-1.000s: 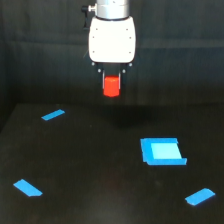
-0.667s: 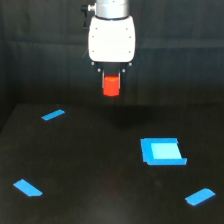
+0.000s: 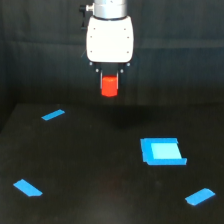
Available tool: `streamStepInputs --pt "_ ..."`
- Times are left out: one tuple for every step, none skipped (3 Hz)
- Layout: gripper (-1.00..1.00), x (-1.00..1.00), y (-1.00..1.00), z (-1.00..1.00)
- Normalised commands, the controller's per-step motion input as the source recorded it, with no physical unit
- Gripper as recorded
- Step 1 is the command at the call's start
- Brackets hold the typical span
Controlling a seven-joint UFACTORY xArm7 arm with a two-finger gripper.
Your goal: Pick up the red object from the table
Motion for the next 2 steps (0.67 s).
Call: streamStepInputs --pt "-0.88 -0.05 0.04 0.04" --pt "-1.0 -0.09 0.01 0.0"
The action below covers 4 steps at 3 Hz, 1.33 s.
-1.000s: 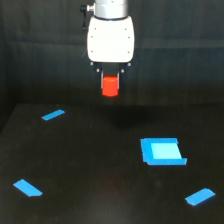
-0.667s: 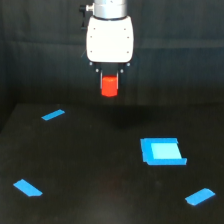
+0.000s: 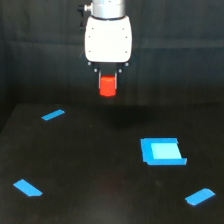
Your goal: Pick up the red object from the table
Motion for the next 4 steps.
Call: streamStepInputs --pt "-0.91 -0.03 0.01 0.01" --pt "-0.95 0.02 0.07 -0.03" --pt "-1.0 -0.11 -0.02 -0.01" --pt "-0.93 0.05 -0.02 -0.06"
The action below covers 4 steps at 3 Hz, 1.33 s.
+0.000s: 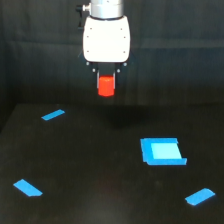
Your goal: Pick up the red object from the table
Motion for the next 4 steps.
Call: streamStepInputs --pt "-0.81 -0.05 -0.05 0.0" --pt "-0.99 -0.08 -0.15 0.08" --pt "-0.99 -0.02 -0.11 0.0" --pt "-0.93 -0.14 -0.01 -0.03"
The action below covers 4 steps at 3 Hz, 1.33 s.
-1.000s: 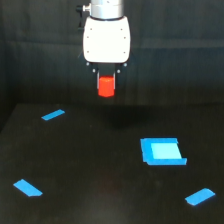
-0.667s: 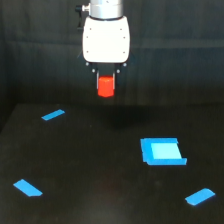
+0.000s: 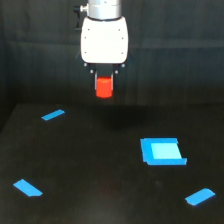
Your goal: Pick up the red object from the table
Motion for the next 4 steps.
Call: streamStepInputs --pt "-0.91 0.01 -0.01 -0.03" --pt "-0.92 -0.03 -0.03 0.03" --pt "-1.0 -0.05 0.0 0.12" --pt "-0.91 -0.12 -0.11 0.01"
